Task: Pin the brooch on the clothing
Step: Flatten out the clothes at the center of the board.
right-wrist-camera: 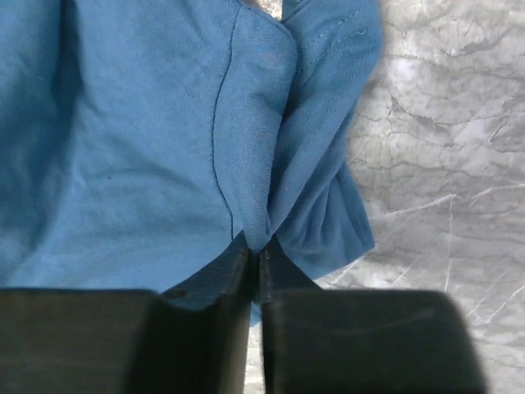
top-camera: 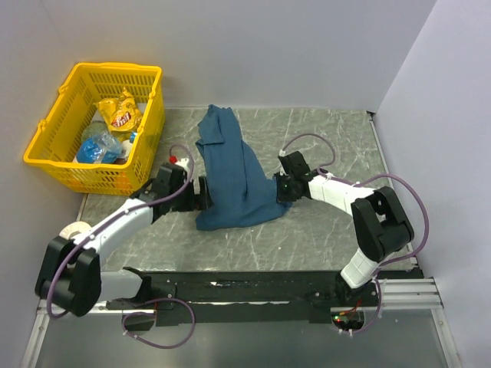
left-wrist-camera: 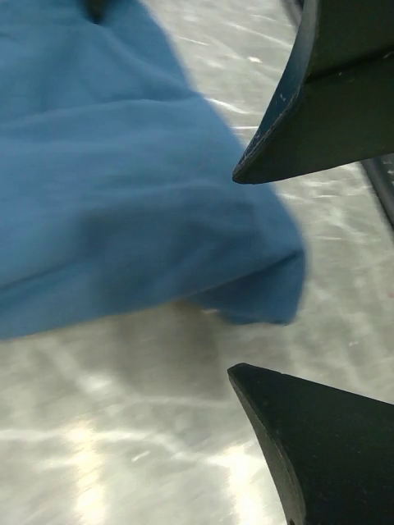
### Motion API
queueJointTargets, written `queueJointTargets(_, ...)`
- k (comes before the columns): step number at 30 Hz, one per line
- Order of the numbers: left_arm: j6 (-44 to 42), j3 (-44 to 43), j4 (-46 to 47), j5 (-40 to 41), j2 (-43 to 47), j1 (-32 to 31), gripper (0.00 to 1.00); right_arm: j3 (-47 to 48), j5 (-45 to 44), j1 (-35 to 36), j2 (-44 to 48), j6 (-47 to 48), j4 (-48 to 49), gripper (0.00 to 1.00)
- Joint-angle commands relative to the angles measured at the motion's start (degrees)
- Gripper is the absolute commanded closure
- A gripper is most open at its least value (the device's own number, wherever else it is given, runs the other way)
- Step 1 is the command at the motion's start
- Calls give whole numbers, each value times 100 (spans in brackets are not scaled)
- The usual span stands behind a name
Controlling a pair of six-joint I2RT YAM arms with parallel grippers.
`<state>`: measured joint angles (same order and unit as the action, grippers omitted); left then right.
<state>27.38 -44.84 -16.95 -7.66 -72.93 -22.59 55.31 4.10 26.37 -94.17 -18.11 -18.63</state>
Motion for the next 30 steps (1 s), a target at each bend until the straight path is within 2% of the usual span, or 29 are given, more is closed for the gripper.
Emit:
queueJointTargets(1, 488, 238, 262, -34, 630, -315, 2, 401, -172, 17, 39, -79, 9, 95)
queueJointTargets(2, 549, 300, 288, -95, 630, -360, 2, 428, -181, 17, 65, -79, 0, 100)
queueJointTargets(10, 953, 1064, 1167, -631, 578, -571, 5, 525, -129, 9, 988, -210, 0, 100)
queueJointTargets(14, 989, 977, 1010, -168, -10, -860, 12, 656, -251, -62, 1076, -298, -61, 100)
queueJointTargets(16, 945, 933, 1036, -148, -187, -1002, 29, 727, -199, -106, 1085, -316, -53, 100)
queueJointTargets(17, 902, 898, 1018, -165, -204, -1019, 52, 736, -164, -123, 1137, -334, -53, 100)
queueJointTargets(19, 857, 767, 896, -148, -65, -1037, 77, 780, -32, -123, 1216, -290, -70, 100)
queueJointTargets(20, 814, 688, 782, -96, 41, -1046, 94, 780, 20, -123, 1356, -255, -79, 100)
queueJointTargets(21, 778, 513, 555, 79, 303, -1072, 99, 745, 125, -123, 1444, -202, -88, 100)
queueJointTargets(26, 471, -252, -168, 563, 1331, -1081, 99, 499, 802, -123, 2356, 263, 114, 100)
queueJointTargets(30, 172, -1208, -326, 749, 1264, -1063, 99, 51, 961, -132, 3053, 343, 632, 100)
